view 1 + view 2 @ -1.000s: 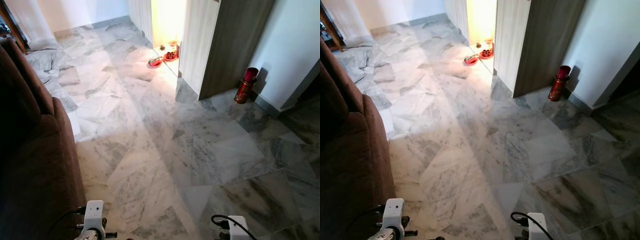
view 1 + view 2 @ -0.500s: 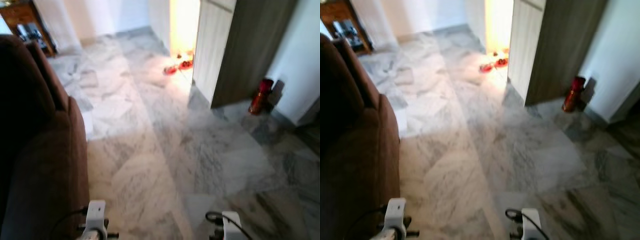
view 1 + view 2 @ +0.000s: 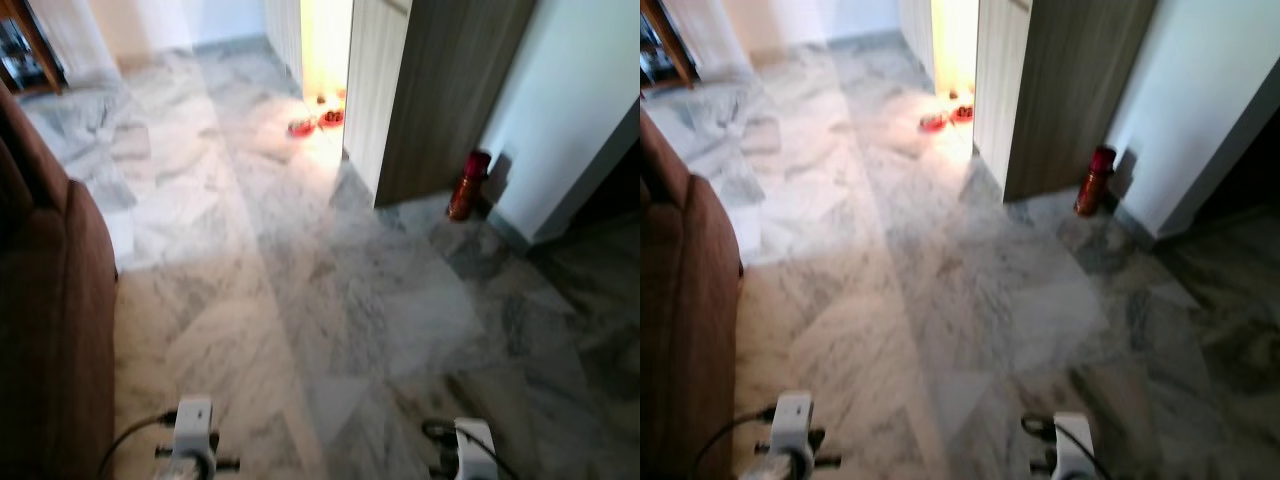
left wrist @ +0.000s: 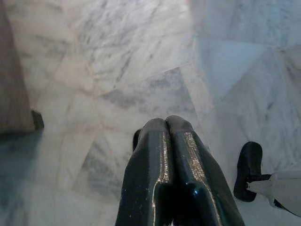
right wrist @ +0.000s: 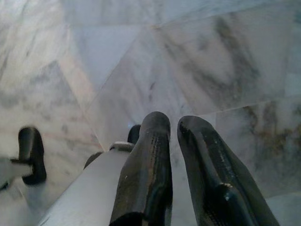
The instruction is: Move the pillow to the sofa from floor
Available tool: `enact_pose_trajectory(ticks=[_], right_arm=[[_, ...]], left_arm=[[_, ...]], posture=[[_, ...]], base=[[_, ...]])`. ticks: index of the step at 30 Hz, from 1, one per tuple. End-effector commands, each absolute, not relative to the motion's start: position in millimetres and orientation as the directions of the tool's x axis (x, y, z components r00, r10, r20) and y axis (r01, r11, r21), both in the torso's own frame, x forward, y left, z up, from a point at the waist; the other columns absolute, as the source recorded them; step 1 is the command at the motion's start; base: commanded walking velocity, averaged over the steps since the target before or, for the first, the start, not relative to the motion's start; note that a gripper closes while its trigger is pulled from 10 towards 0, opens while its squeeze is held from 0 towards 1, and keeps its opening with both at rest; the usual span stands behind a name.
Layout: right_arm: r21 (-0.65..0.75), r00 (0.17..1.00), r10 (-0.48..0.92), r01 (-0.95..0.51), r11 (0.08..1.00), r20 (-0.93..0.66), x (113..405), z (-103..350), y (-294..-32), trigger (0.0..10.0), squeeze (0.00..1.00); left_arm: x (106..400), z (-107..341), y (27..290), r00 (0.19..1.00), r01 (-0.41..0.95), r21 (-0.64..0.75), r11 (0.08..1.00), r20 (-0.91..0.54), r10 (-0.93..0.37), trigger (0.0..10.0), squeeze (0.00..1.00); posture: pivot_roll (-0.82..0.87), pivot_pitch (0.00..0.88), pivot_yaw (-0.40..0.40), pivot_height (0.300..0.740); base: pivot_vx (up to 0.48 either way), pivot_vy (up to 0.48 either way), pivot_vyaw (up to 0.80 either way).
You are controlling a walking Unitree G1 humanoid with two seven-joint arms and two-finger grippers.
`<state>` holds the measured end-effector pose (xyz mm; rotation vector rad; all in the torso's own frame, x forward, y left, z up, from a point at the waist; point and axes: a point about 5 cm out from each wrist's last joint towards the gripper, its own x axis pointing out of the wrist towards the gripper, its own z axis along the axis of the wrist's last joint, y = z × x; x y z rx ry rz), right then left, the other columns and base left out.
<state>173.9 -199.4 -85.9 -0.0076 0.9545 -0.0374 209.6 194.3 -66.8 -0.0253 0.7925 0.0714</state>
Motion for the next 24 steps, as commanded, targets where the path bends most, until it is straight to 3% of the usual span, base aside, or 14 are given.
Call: enact_pose_trajectory(ticks=[1, 10, 17, 24], right_arm=[[-0.016, 0.569, -0.012, -0.001, 1.000, -0.822, 171, -88, -191, 10.0, 0.00], [-0.006, 0.565, -0.013, 0.015, 1.000, -0.825, 172, -89, -188, 10.0, 0.00], [0.039, 0.551, 0.026, 0.011, 0.999, -0.834, 170, -90, -181, 10.0, 0.00], [0.022, 0.558, 0.023, -0.007, 1.000, -0.830, 171, -90, -179, 10.0, 0.00]], left_arm=[[193, -73, 212, 0.658, -0.130, 0.019, 0.991, -0.747, 0.100, 10.0, 0.00], [192, -73, 215, 0.651, -0.137, 0.020, 0.990, -0.751, 0.105, 10.0, 0.00], [199, -71, 209, 0.662, -0.131, 0.015, 0.991, -0.743, 0.099, 10.0, 0.00], [206, -72, 186, 0.661, -0.110, 0.005, 0.994, -0.747, 0.077, 10.0, 0.00]], posture=[[0.04, 0.124, -0.003, 0.740], [0.04, 0.126, -0.003, 0.740], [0.04, 0.128, 0.000, 0.740], [0.05, 0.121, 0.003, 0.740]], base=[[0.000, 0.000, 0.80], [0.000, 0.000, 0.76], [0.000, 0.000, 0.00], [0.000, 0.000, 0.00]])
